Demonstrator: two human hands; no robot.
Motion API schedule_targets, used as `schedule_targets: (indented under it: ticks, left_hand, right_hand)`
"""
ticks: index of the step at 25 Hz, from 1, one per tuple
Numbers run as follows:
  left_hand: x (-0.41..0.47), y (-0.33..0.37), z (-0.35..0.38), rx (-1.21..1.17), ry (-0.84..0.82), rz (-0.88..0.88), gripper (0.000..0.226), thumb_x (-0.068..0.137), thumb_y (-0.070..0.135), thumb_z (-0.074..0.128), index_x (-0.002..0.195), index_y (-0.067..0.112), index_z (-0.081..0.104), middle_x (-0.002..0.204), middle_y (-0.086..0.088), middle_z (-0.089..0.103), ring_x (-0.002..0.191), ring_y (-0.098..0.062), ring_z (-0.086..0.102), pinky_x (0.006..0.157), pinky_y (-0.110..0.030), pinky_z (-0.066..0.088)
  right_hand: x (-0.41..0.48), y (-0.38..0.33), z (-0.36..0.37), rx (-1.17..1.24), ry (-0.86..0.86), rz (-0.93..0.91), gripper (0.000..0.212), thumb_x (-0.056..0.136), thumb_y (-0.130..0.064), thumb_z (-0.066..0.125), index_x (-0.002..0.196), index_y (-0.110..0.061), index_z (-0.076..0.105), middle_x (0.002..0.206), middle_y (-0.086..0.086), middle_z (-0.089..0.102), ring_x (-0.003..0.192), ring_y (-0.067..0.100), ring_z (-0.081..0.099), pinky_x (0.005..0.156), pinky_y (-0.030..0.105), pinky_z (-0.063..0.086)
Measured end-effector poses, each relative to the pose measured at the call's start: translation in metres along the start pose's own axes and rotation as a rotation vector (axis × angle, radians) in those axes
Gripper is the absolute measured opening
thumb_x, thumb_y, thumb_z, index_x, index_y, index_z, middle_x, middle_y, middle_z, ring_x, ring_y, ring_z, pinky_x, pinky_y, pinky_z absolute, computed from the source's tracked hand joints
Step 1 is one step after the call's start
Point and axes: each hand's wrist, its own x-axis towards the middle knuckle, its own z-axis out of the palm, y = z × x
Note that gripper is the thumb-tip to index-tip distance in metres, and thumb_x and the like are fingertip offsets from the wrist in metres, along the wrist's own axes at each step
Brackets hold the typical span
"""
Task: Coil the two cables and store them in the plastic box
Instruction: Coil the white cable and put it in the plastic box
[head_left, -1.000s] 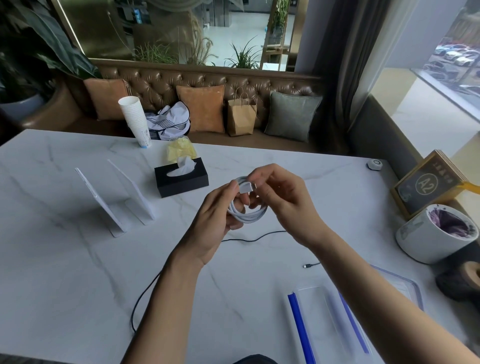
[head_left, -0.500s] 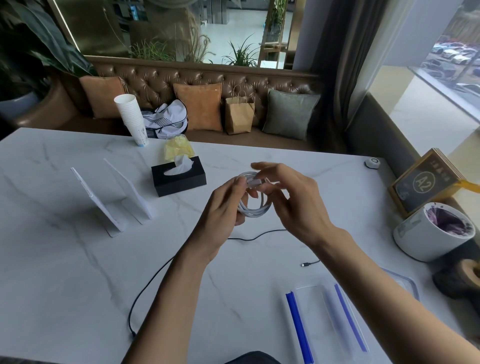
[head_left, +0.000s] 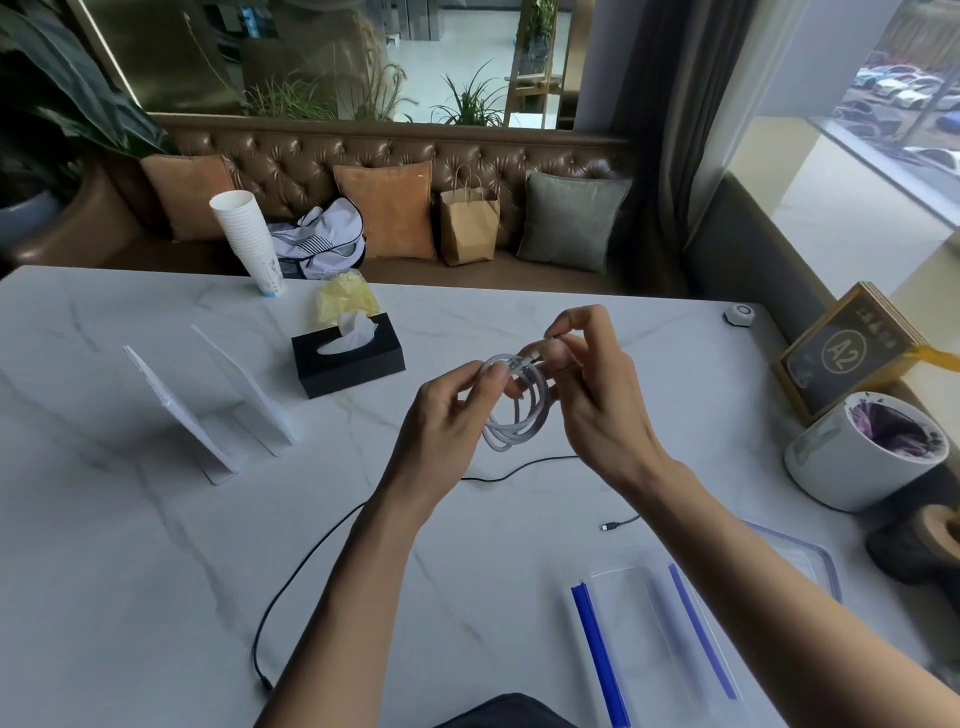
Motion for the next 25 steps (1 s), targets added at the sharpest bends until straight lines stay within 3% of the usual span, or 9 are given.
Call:
schedule_targets:
  ticks: [5,11,15,17,20,23,25]
  left_hand:
    - [0.009,-0.008,0.005,0.119,-0.02,0.035,0.04,0.1,0.043,0.047,0.071,0.018,0.059,0.049,0.009,0.037,0.054,-0.013,0.028,0.053,-0.031,0.025]
    - [0.014,-0.022,0.022,0.049,-0.068,-0.02,0.041,0.103,0.039,0.039,0.076,0.012,0.054,0.067,-0.004,0.046,0.059,-0.013,0.042,0.06,-0.032,0.039]
    - [0.013,-0.027,0.038,0.093,-0.119,0.01,0.041,0.103,0.041,0.039,0.076,0.013,0.053,0.064,-0.003,0.042,0.06,-0.016,0.039,0.059,-0.034,0.036]
    - [0.012,-0.029,0.047,0.082,-0.18,-0.004,0.041,0.103,0.041,0.039,0.082,0.012,0.058,0.065,-0.003,0.044,0.061,-0.015,0.039,0.058,-0.034,0.037]
    - [0.009,-0.033,0.06,0.072,-0.217,-0.069,0.04,0.101,0.044,0.042,0.08,0.016,0.061,0.061,-0.001,0.046,0.057,-0.013,0.042,0.058,-0.032,0.038]
    - [0.004,-0.039,0.077,0.045,-0.242,-0.135,0.034,0.099,0.041,0.048,0.088,0.015,0.065,0.06,0.013,0.056,0.054,-0.007,0.051,0.057,-0.019,0.044]
    - [-0.001,-0.045,0.088,0.013,-0.263,-0.168,0.028,0.098,0.038,0.052,0.093,0.013,0.065,0.069,0.012,0.061,0.054,0.0,0.056,0.057,-0.013,0.045]
  right_hand:
    - [-0.001,0.007,-0.005,0.14,0.06,0.12,0.009,0.106,-0.017,0.044,0.098,-0.014,0.045,0.083,0.018,0.064,0.071,0.022,0.061,0.064,0.035,0.046]
    - [-0.018,0.011,-0.02,0.331,-0.1,0.253,0.009,0.102,-0.02,0.051,0.106,-0.016,0.057,0.101,0.005,0.065,0.089,0.014,0.061,0.075,0.026,0.049]
    - [-0.034,0.012,-0.03,0.3,-0.084,0.351,0.025,0.096,-0.03,0.06,0.118,-0.018,0.057,0.113,0.01,0.068,0.1,0.031,0.067,0.085,0.038,0.055]
    - [-0.04,0.014,-0.034,0.277,-0.05,0.384,0.023,0.096,-0.025,0.064,0.116,-0.014,0.058,0.105,0.011,0.071,0.095,0.033,0.069,0.085,0.041,0.057]
    - [-0.049,0.021,-0.043,0.251,0.034,0.428,0.015,0.096,-0.015,0.065,0.106,-0.004,0.061,0.088,0.01,0.071,0.076,0.023,0.073,0.073,0.033,0.059]
    - [-0.062,0.032,-0.052,0.24,0.073,0.513,0.013,0.095,-0.014,0.066,0.104,-0.005,0.063,0.09,0.013,0.073,0.073,0.021,0.073,0.07,0.029,0.058]
    - [-0.073,0.04,-0.057,0.224,0.088,0.56,0.012,0.095,-0.013,0.065,0.105,-0.006,0.064,0.089,0.011,0.074,0.073,0.022,0.075,0.069,0.03,0.058]
